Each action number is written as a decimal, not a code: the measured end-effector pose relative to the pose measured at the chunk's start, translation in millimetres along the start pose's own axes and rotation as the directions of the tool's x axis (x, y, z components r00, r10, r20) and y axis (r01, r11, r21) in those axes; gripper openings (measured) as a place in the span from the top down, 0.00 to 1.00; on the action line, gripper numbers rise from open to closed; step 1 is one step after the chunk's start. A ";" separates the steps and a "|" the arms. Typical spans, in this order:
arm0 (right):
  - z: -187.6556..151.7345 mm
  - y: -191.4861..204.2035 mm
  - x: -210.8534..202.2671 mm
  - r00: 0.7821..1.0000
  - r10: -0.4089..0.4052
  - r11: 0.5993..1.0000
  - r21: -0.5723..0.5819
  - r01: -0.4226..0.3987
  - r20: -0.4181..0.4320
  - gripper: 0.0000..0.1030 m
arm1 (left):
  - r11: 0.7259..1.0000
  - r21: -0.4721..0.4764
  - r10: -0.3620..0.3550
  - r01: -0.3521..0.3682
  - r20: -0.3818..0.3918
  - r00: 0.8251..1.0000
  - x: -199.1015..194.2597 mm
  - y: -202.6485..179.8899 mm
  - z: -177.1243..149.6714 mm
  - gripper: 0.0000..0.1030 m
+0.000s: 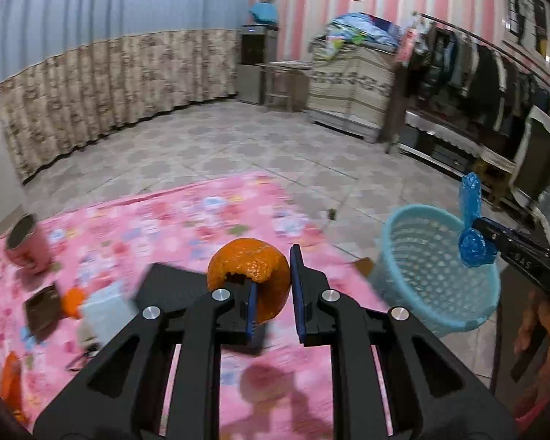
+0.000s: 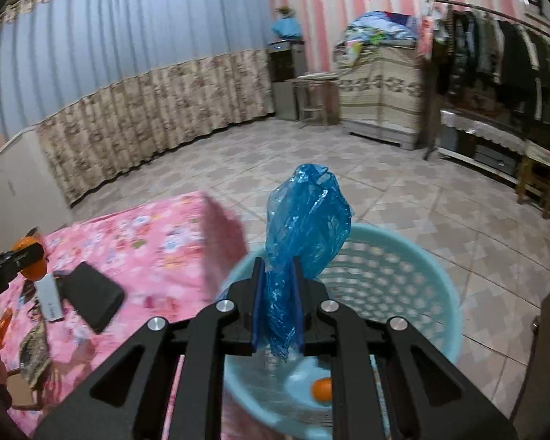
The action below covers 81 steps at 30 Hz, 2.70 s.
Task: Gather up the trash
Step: 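Carry the orange and blue bag over the basket and open both tools, then move both open tools back over the sheet toward the remaining trash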
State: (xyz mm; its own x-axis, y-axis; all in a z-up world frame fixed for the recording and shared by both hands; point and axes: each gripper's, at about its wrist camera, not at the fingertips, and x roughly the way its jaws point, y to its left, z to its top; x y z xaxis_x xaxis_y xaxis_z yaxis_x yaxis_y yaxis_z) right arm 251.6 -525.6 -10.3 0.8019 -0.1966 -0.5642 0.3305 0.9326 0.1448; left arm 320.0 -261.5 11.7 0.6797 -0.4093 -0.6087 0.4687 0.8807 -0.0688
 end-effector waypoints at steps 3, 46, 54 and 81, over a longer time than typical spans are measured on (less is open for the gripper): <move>-0.3 -25.4 0.0 0.999 -0.036 0.998 0.047 0.036 0.001 0.86 | 0.998 0.030 -0.051 0.051 -0.011 0.999 15.2 -32.8 6.6 0.86; -15.3 -78.6 17.8 0.991 -0.122 0.982 0.141 0.128 -0.049 0.86 | 0.977 0.114 -0.171 0.179 -0.074 0.982 90.9 -156.6 28.1 0.24; -16.2 -65.3 30.9 0.990 -0.131 0.984 0.111 0.136 -0.052 0.83 | 0.992 0.079 -0.091 0.093 -0.034 0.995 75.9 -124.2 28.4 0.14; -10.7 51.3 10.1 0.998 -0.064 0.997 0.050 0.064 0.008 0.12 | 0.965 -0.096 0.247 -0.245 0.004 0.969 -55.6 96.3 -36.0 0.05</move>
State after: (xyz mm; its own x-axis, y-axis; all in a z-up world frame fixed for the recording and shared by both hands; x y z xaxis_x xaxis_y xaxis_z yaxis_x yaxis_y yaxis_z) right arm 271.3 -476.6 -17.3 0.7828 -0.2583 -0.5661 0.4053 0.9020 0.1488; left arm 307.0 -145.3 10.4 0.7763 -0.1802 -0.6041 0.2311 0.9729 0.0067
